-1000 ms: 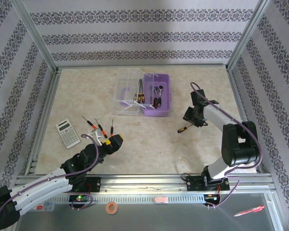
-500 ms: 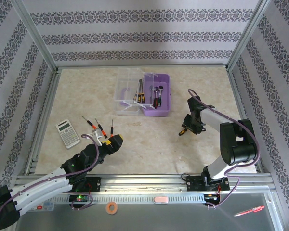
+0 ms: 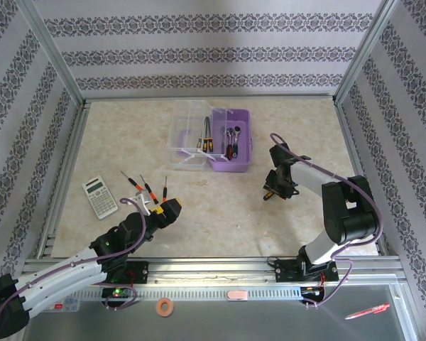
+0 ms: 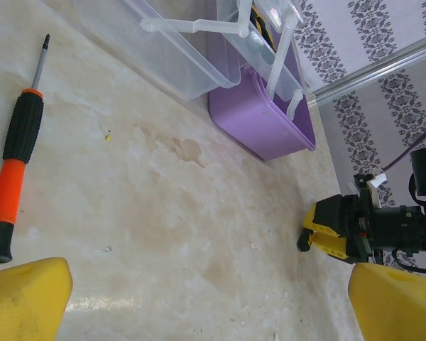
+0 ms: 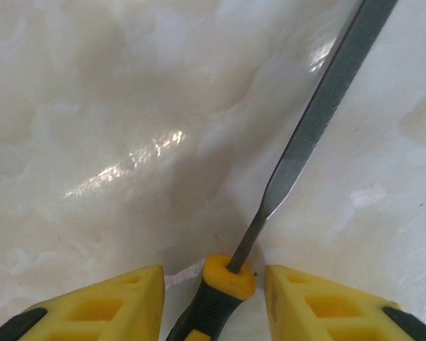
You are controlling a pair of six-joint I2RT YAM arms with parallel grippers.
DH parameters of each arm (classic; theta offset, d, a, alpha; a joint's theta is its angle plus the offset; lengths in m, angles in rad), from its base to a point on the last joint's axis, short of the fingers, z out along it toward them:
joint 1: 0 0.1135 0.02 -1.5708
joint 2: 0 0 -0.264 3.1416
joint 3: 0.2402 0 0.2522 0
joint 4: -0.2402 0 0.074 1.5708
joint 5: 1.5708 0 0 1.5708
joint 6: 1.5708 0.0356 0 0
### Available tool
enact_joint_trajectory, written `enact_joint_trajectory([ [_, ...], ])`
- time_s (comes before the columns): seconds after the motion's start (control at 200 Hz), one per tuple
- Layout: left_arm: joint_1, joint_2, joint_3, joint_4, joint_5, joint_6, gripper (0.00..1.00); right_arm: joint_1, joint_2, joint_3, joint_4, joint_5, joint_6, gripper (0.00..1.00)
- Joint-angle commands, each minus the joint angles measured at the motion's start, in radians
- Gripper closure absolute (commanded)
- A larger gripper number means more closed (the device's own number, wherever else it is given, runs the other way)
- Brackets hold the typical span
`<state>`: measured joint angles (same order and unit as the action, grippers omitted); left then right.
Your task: Pack the tool kit
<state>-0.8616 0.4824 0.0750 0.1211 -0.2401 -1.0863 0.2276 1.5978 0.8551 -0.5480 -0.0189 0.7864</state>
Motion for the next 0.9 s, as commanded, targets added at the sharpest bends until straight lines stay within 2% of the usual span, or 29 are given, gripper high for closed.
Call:
enact_joint_trajectory([
  [0.0, 0.015, -0.01, -0.016, 0.046, -0.011, -0.012, 0.0, 0.014, -0.007, 0.002, -0.021, -0.007, 0.016, 0.63],
  [0.225, 0.015, -0.025, -0.017, 0.031, -0.006, -0.015, 0.0, 0.012, 0.015, 0.029, -0.024, -0.001, 0.007, 0.82],
  [0.355, 0.015, -0.047, -0.024, 0.009, -0.01, -0.017, 0.0, 0.01, 0.025, 0.048, -0.03, -0.002, -0.002, 0.88],
  [0.595, 0.015, -0.081, -0.024, -0.024, -0.023, -0.014, 0.0, 0.005, 0.018, 0.069, -0.035, 0.002, -0.021, 0.92],
  [0.894, 0.015, -0.079, -0.012, -0.046, -0.048, -0.006, 0.0, 0.003, 0.019, 0.102, -0.027, -0.01, -0.037, 0.92],
])
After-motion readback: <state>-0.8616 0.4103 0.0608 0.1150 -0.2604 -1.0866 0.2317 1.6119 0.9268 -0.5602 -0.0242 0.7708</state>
